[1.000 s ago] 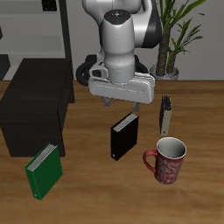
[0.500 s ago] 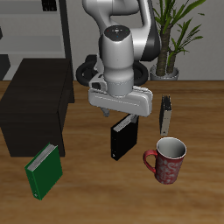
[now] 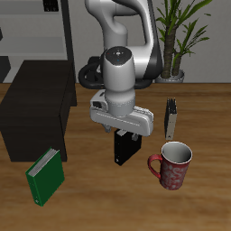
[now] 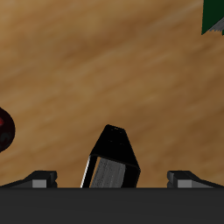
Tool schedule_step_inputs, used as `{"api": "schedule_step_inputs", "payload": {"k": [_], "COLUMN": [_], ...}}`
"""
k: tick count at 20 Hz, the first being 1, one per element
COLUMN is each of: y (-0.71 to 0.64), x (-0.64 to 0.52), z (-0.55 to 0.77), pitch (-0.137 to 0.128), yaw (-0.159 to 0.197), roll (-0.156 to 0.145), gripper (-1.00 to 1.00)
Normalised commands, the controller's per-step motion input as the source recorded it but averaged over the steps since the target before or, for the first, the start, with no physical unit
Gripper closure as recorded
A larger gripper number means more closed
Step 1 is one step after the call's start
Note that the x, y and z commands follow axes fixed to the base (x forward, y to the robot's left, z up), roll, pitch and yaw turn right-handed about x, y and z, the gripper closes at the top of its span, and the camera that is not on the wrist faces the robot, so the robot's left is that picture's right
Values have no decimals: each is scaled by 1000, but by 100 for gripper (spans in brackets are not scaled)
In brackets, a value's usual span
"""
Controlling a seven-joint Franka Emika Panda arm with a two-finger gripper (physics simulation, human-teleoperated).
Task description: Place the black book upright on top of the shelf
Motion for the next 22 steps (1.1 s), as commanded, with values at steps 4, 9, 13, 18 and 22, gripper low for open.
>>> {"api": "schedule_step_inputs", "payload": {"k": [4,9,13,18,22], "y": [-112,-20,-49,-32,-119], "x": [19,-61,-58,-110,-190], "z": [-117,157,315,491,805], "pitch": [21,-17,-38,-19,-27], "yaw": [-33,-16,3,43,82], "roll": [3,8,10,28,29], "gripper": [100,100,100,100,100]}}
